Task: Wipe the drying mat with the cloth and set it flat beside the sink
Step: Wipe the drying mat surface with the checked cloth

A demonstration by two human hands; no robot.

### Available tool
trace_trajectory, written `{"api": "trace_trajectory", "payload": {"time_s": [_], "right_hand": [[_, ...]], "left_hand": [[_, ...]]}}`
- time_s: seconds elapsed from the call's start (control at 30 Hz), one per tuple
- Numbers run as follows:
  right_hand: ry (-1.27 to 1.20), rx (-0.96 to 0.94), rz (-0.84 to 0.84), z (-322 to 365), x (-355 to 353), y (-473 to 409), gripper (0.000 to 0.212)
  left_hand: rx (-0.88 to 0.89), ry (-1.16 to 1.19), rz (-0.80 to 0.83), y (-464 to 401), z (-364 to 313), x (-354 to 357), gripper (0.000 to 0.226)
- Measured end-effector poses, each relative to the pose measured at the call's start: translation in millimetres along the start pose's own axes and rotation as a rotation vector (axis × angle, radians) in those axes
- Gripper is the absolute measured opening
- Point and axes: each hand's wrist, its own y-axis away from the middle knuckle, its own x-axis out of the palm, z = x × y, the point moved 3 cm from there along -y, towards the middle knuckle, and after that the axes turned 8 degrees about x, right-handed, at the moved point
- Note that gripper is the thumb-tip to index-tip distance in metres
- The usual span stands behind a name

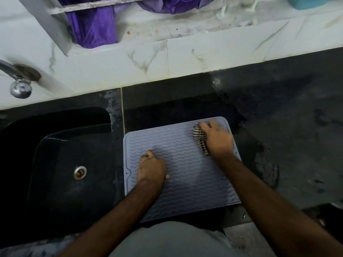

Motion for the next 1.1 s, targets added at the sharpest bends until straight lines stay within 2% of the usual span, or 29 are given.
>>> {"api": "trace_trajectory", "payload": {"time_s": [0.2,0.33,0.43,0.5,0.6,0.67,0.77,0.83,0.93,1.0,1.1], "right_hand": [[0.098,0.192,-0.064,-62,-41,1,0.025],[-0.116,0.223,-0.17,-40,-74,-5,0.02],[-0.238,0.164,-0.224,-6,-93,-5,0.032],[-0.289,0.208,-0.183,2,-98,-5,0.047],[-0.371,0.291,-0.143,-8,-101,-1,0.043],[-0.388,0.34,-0.189,-17,-104,7,0.036],[-0.271,0.352,-0.253,-17,-95,21,0.032],[-0.169,0.338,-0.133,-2,-71,31,0.03],[0.023,0.352,0.188,33,-16,52,0.044],[0.174,0.354,0.247,51,2,60,0.053],[0.254,0.336,0.227,78,2,64,0.053]], "left_hand": [[0.005,0.019,-0.011,3,-2,2,0.054],[0.026,0.065,-0.015,9,1,4,0.052],[0.03,0.085,-0.03,15,5,9,0.053],[0.039,0.11,-0.067,19,9,14,0.055],[0.079,0.162,-0.137,25,21,25,0.061],[0.122,0.208,-0.186,27,31,34,0.069],[0.178,0.229,-0.261,29,45,45,0.091],[0.188,0.169,-0.332,31,51,50,0.1],[0.181,0.149,-0.403,34,57,57,0.104],[0.175,0.174,-0.4,34,59,60,0.106],[0.176,0.163,-0.369,35,61,64,0.11]]}}
